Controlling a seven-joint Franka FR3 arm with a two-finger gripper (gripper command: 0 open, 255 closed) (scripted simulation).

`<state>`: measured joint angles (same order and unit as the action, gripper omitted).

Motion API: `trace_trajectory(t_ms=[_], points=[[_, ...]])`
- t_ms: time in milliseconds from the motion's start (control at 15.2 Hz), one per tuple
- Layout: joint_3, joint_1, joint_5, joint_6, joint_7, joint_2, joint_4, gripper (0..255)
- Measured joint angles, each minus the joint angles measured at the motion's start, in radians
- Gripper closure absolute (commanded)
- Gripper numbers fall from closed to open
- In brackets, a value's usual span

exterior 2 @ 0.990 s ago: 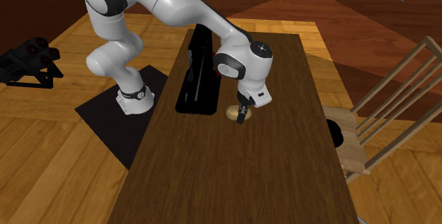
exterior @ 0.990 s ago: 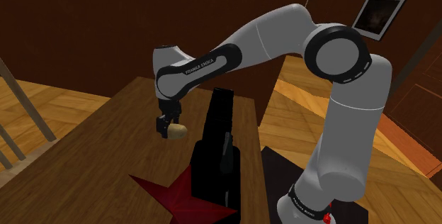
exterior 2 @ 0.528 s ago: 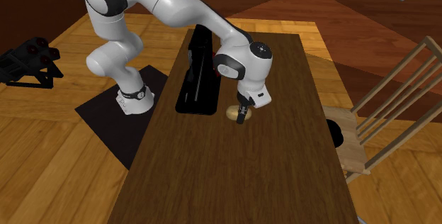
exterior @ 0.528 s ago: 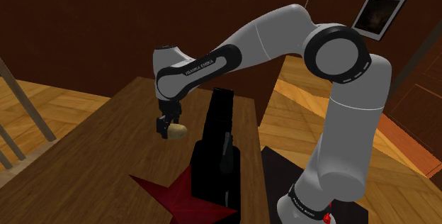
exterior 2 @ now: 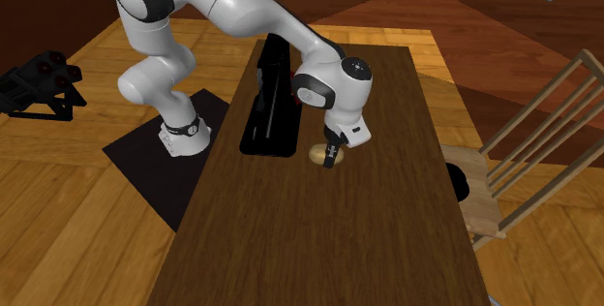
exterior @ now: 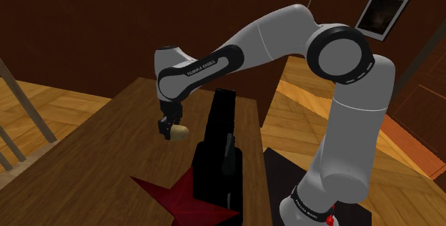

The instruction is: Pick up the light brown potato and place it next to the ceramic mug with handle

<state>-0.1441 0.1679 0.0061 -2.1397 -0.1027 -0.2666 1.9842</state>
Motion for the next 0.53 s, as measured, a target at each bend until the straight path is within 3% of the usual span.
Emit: trace_trajectory(t_ms=[528], points=[[-0.002,-0.001,0.005,0.056,-0.001,0.036,-0.021,255]])
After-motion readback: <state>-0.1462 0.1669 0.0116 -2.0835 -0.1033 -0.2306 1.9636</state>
